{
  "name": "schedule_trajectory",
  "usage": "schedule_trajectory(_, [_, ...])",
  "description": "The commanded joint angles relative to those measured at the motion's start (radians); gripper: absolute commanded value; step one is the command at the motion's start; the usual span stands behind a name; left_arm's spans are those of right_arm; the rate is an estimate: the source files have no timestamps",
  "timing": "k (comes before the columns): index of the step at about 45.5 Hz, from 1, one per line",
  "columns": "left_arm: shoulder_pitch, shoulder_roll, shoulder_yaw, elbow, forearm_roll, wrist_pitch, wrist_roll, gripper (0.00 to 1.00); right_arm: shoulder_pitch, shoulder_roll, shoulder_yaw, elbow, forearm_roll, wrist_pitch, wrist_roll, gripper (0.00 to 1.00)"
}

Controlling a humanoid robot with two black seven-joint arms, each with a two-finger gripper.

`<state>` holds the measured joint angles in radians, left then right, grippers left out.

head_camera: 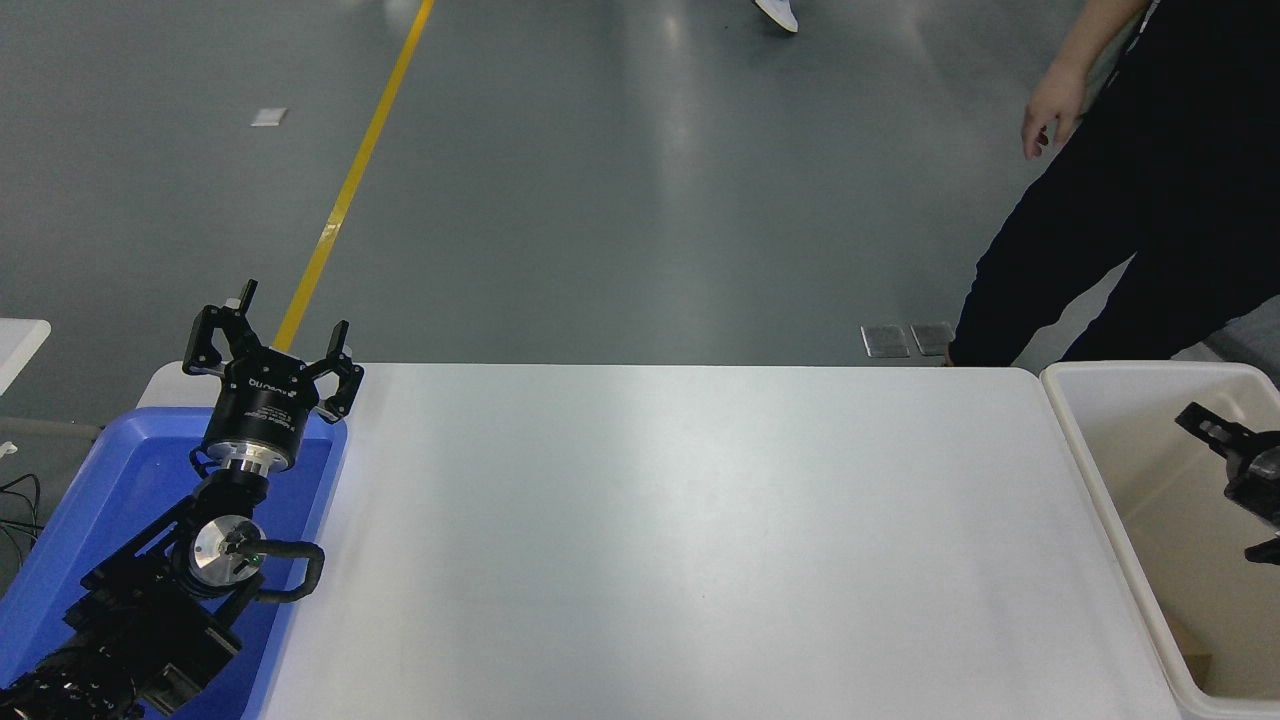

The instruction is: Pick up paper ball place in dustbin

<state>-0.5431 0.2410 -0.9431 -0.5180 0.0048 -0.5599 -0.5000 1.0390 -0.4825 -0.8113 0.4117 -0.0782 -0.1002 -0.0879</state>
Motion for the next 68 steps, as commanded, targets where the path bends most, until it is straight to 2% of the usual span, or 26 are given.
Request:
schedule_trajectory(1, [-0.002,0.0,0.001,0.0,0.0,0.0,0.001,0.98,0.22,0.077,-0.112,0.068,0.002,0.079,-0.001,1.0])
schedule_trajectory(12, [-0.001,0.0,0.001,0.0,0.0,0.0,0.0,0.98,0.483,0.139,-0.121,0.107,-0.005,0.457,-0.004,1.0])
schedule_trajectory(17, [-0.002,0.0,0.001,0.001,0.0,0.0,0.001,0.98,0.562,0.194,-0.126,0.105,-0.014,0.585,-0.006,1.0])
schedule_trajectory(25, [-0.001,0.0,0.001,0.0,0.0,0.0,0.0,0.98,0.654,0.28,-0.192,0.119,-0.011,0.683,-0.007,1.0])
schedule_trajectory(28, [-0.002,0.0,0.001,0.0,0.0,0.0,0.0,0.98,0.712,0.301,-0.253,0.194,-0.008,0.724,-0.006,1.0])
schedule_trajectory(38, [0.0,0.001,0.001,0.0,0.0,0.0,0.0,0.98,0.854,0.308,-0.259,0.406,0.002,0.881,-0.006,1.0])
schedule_trajectory(68, [-0.002,0.0,0.001,0.001,0.0,0.0,-0.002,0.98,1.133,0.237,-0.264,0.841,0.006,0.886,-0.006,1.0])
